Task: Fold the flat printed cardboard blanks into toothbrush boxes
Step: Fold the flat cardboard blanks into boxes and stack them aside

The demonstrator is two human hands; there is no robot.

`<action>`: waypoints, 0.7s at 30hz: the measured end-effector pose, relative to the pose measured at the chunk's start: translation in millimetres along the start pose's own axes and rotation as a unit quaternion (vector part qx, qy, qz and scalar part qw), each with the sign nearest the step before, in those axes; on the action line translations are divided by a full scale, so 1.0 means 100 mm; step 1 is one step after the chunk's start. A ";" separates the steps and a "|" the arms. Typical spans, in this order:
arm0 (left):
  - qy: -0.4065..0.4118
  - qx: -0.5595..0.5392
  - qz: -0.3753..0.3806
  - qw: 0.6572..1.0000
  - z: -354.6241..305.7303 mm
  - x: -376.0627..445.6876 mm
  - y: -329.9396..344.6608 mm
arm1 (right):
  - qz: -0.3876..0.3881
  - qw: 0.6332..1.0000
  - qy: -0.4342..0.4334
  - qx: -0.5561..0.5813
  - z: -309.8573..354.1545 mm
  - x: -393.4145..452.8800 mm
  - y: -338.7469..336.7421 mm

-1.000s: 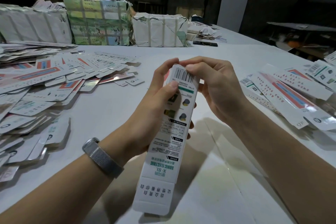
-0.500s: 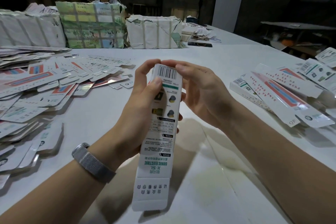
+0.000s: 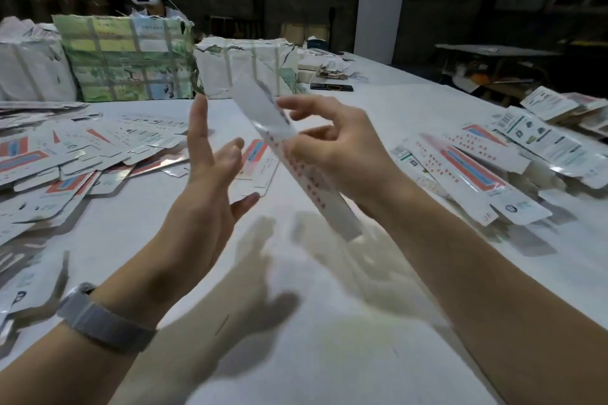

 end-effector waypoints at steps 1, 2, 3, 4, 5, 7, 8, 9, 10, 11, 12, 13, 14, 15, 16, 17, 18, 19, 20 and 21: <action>0.002 0.007 -0.029 1.000 0.01 0.02 -0.09 | -0.030 0.999 0.024 0.006 -0.03 0.06 -0.22; -0.002 0.002 -0.047 0.999 0.00 0.06 -0.14 | -0.053 0.997 0.050 0.008 -0.06 0.12 -0.45; -0.008 -0.001 -0.062 0.998 0.03 0.10 -0.19 | -0.074 0.994 0.074 0.003 -0.09 0.15 -0.70; -0.010 -0.008 -0.071 0.997 0.06 0.13 -0.23 | -0.100 0.990 0.095 -0.013 -0.13 0.16 -0.96; -0.009 -0.013 -0.080 0.997 0.09 0.15 -0.27 | -0.131 0.983 0.114 -0.050 -0.19 0.13 -1.23; -0.006 -0.007 -0.093 0.996 0.15 0.20 -0.33 | -0.189 0.943 0.144 -0.231 -0.30 0.03 -1.76; -0.008 -0.003 -0.094 0.996 0.18 0.23 -0.35 | -0.198 0.903 0.164 -0.346 -0.36 -0.02 -1.95; -0.012 0.004 -0.092 0.996 0.22 0.26 -0.37 | -0.188 0.858 0.193 -0.437 -0.44 -0.06 -2.07; -0.017 0.019 -0.084 0.996 0.25 0.28 -0.37 | -0.169 0.826 0.224 -0.489 -0.55 -0.08 -2.13; -0.020 0.036 -0.073 0.996 0.29 0.31 -0.39 | -0.147 0.808 0.247 -0.514 -0.67 -0.08 -2.14; -0.022 0.050 -0.061 0.997 0.32 0.32 -0.40 | -0.133 0.797 0.260 -0.528 -0.75 -0.08 -2.15; -0.026 0.059 -0.049 0.997 0.35 0.33 -0.41 | -0.128 0.789 0.264 -0.540 -0.79 -0.06 -2.15; -0.031 0.064 -0.042 0.997 0.39 0.34 -0.43 | -0.127 0.782 0.265 -0.549 -0.81 -0.05 -2.15; -0.034 0.070 -0.038 0.996 0.42 0.34 -0.45 | -0.126 0.777 0.267 -0.557 -0.83 -0.04 -2.16; -0.030 0.080 -0.035 0.996 0.42 0.33 -0.47 | -0.119 0.770 0.272 -0.565 -0.85 -0.03 -2.16; -0.024 0.094 -0.032 0.995 0.42 0.31 -0.47 | -0.107 0.764 0.276 -0.574 -0.87 -0.03 -2.15; -0.021 0.108 -0.027 0.994 0.40 0.28 -0.45 | -0.098 0.762 0.270 -0.580 -0.85 -0.02 -2.10; -0.020 0.123 -0.024 0.992 0.37 0.25 -0.43 | -0.098 0.768 0.244 -0.583 -0.80 0.01 -2.03; -0.020 0.138 -0.026 0.990 0.34 0.22 -0.41 | -0.111 0.783 0.194 -0.580 -0.68 0.05 -1.93; -0.019 0.155 -0.032 0.987 0.31 0.19 -0.39 | -0.131 0.805 0.128 -0.564 -0.54 0.10 -1.78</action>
Point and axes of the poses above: each hand's wrist, its own x-axis towards the middle knuckle, its own y-axis out of the palm, z = x × y, the point moved 9 cm from there along x, towards the middle knuckle, and after that the axes turned 10 degrees about -y, right-handed, at the moved point
